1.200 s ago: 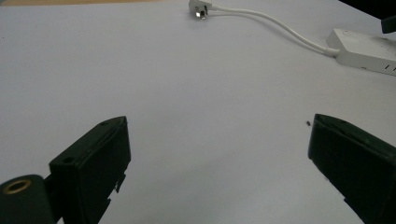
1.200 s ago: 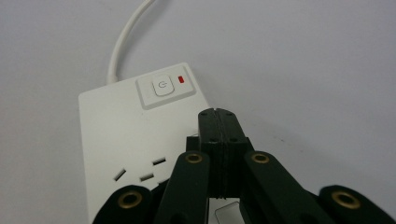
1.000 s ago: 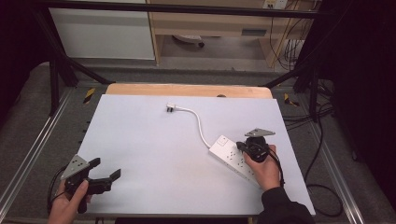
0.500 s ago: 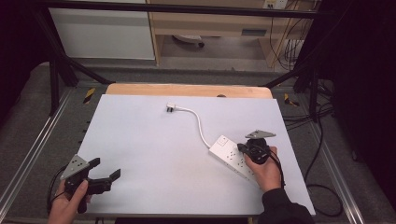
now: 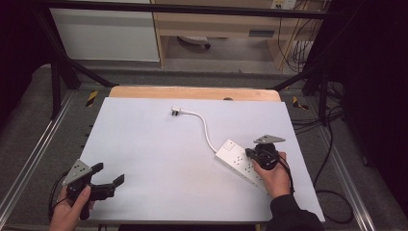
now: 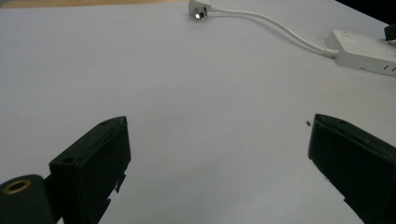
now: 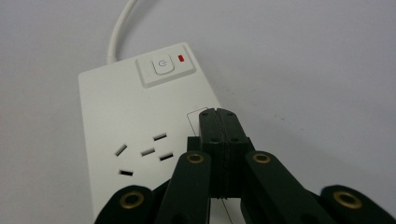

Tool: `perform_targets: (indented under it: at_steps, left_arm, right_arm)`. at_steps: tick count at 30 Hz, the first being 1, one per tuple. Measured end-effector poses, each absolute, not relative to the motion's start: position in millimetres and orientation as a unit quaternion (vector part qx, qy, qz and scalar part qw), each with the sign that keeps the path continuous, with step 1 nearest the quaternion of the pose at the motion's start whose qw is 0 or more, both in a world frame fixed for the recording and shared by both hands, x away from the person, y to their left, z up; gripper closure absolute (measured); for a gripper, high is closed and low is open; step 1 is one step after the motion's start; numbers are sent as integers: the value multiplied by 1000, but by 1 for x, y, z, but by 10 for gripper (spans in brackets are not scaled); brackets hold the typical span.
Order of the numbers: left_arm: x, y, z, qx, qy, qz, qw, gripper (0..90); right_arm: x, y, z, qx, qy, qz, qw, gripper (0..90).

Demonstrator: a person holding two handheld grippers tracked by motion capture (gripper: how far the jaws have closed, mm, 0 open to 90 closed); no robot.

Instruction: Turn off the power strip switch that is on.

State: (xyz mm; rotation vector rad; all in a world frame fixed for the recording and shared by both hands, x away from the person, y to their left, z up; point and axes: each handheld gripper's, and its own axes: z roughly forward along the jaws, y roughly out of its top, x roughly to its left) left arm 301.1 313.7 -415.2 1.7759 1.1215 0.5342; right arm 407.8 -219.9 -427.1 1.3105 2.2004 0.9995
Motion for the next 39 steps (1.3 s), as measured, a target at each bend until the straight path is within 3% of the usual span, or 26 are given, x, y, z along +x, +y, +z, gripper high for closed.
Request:
perform_targets:
  at_steps: [39]
  left_arm:
    - [301, 313, -415, 724, 458, 218, 469, 56]
  right_arm:
    - [408, -218, -428, 465, 787, 354, 197, 900]
